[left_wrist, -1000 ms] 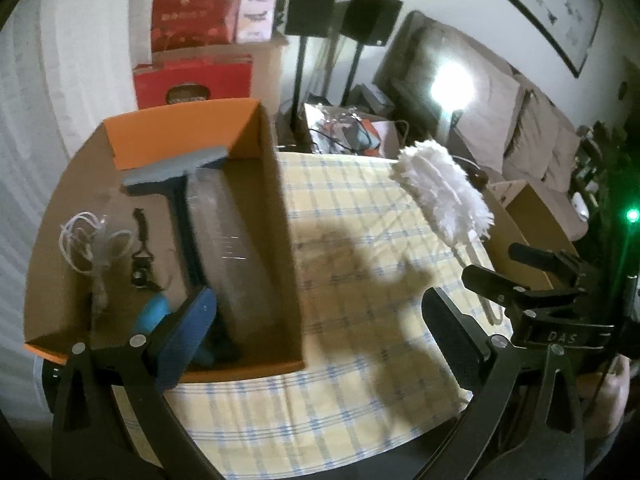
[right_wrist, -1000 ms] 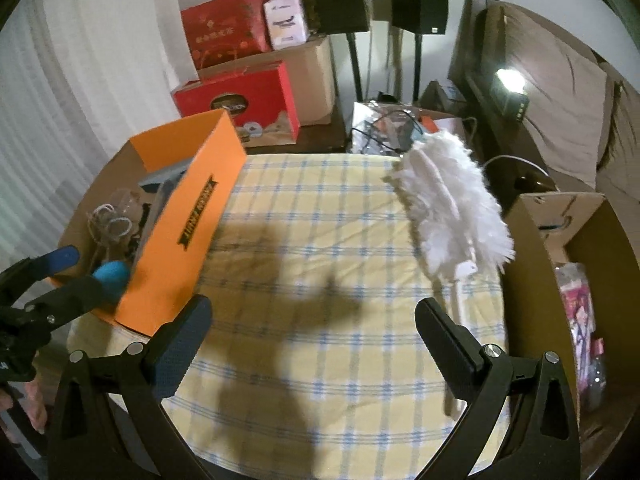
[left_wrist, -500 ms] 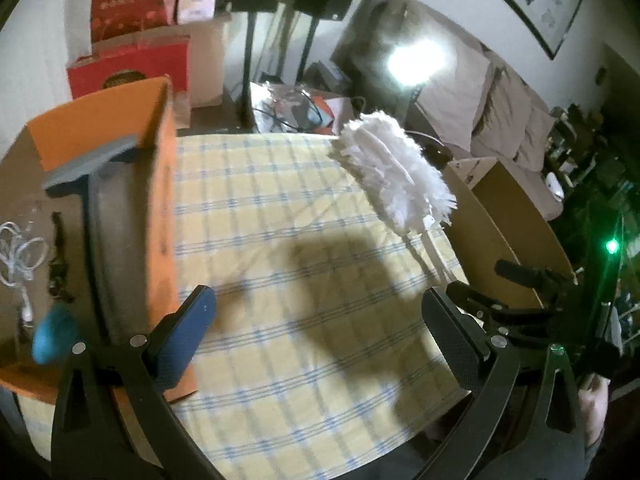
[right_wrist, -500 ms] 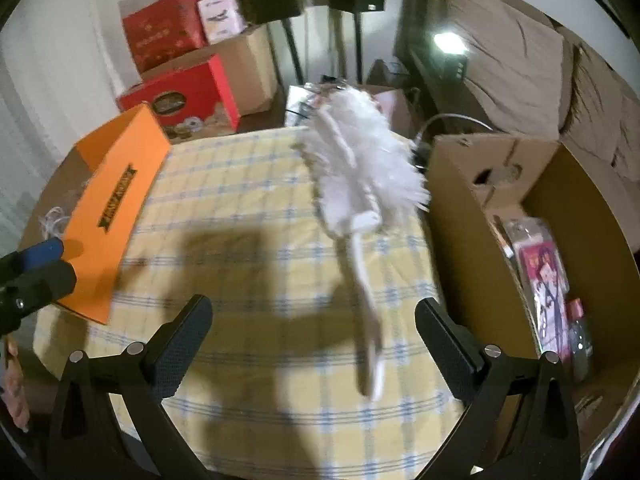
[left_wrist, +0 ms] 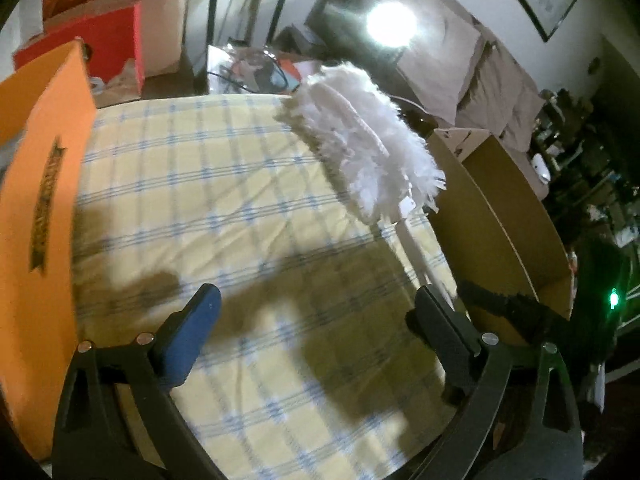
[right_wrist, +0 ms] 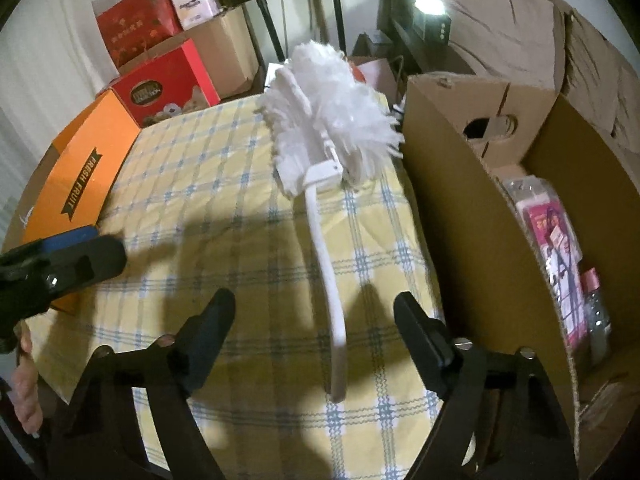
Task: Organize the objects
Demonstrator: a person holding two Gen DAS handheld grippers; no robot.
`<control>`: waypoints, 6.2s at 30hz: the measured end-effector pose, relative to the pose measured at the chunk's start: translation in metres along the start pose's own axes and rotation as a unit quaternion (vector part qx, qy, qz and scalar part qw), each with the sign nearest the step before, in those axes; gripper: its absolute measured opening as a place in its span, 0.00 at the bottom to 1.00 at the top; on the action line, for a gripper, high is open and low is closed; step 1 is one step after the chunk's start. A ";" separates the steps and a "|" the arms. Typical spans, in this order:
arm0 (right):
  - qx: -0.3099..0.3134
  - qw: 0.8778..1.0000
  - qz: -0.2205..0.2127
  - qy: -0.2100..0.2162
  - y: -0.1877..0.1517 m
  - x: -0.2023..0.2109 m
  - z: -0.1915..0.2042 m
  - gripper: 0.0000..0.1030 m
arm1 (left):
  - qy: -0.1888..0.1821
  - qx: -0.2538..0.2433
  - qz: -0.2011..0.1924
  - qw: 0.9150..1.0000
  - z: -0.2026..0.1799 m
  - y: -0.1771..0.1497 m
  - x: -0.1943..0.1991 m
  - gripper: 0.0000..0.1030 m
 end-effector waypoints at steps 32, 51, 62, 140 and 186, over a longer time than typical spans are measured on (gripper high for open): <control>-0.007 0.998 0.007 0.066 -0.009 -0.007 0.003 0.16 | -0.139 0.083 0.058 0.985 -0.057 0.033 -0.098 0.45; 0.048 0.994 -0.018 0.093 -0.001 0.024 0.045 0.11 | -0.175 0.124 0.031 0.976 -0.029 0.037 -0.065 0.13; 0.114 0.984 -0.042 0.132 0.017 0.064 0.111 0.11 | -0.150 0.145 -0.035 0.977 0.025 0.054 0.007 0.13; 0.242 0.952 -0.013 0.187 0.021 0.030 0.319 0.55 | 0.090 0.221 -0.110 0.965 0.265 -0.046 0.140 0.83; 0.087 0.989 -0.112 0.048 -0.025 0.095 0.174 1.00 | 0.165 0.087 -0.117 0.975 0.139 -0.129 0.156 1.00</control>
Point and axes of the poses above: each gripper's, at about its wrist camera, not at the fingertips, and x roughly against the way its jaws point, z to its left, y to its top, the point moved 9 cm from there along -x, roughly the way its jaws point, and after that the axes turned 4 degrees about -x, right-handed, at the moved point
